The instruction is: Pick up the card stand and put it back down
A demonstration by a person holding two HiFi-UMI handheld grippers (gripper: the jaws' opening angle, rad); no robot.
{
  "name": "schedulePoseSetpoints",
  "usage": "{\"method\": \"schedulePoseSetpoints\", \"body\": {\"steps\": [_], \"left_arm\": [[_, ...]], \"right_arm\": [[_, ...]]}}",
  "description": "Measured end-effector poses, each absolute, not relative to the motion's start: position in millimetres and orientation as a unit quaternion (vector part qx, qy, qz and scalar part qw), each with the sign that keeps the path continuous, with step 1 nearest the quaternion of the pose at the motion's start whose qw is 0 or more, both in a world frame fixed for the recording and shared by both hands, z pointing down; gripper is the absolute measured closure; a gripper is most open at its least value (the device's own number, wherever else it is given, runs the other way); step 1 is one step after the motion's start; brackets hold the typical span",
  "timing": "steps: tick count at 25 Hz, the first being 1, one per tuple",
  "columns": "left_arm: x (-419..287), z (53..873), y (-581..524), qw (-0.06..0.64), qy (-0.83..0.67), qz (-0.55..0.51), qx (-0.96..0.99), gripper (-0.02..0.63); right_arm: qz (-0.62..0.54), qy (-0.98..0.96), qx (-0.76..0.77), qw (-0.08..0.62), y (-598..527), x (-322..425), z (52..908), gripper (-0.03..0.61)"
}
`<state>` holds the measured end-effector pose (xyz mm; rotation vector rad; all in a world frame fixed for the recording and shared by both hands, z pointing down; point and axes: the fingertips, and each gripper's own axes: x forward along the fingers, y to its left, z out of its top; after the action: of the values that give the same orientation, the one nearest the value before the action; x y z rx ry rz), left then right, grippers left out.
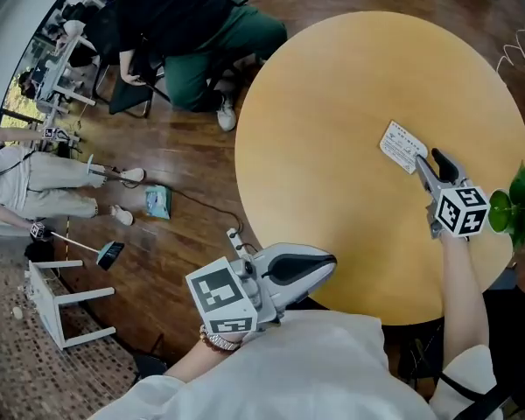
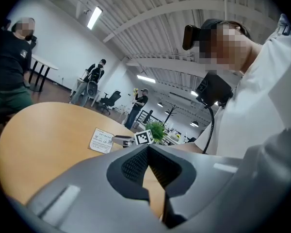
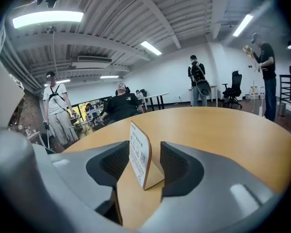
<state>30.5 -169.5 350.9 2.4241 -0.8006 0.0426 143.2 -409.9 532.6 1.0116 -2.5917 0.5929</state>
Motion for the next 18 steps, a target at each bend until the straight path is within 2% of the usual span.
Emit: {"method": "schedulePoseSetpoints", "body": {"steps": [5, 8, 10, 18], "left_arm": [[25.5, 370.1, -171.8, 0.307, -0.309, 0.037, 0.899, 0.614], [2.8, 362.3, -184.0, 0.311, -0.341, 0.032, 0.887, 0.614], [-10.9, 361.5, -189.7, 0.309, -0.365, 0.034, 0.877, 0.614], [-16.5, 370.8, -198.6, 0.31, -0.363, 0.036, 0.878, 0.614]], "right_arm": [[0.197, -0.916, 0.31, 0.161, -423.4, 124.4, 556.2, 0.393], [0.194, -0.927, 0.283, 0.15, -428.4, 114.2, 540.9, 0.433], [0.192, -0.933, 0.266, 0.148, -426.0, 108.9, 535.5, 0.519], [0.185, -0.938, 0.253, 0.144, -417.6, 99.8, 530.7, 0.555]]}}
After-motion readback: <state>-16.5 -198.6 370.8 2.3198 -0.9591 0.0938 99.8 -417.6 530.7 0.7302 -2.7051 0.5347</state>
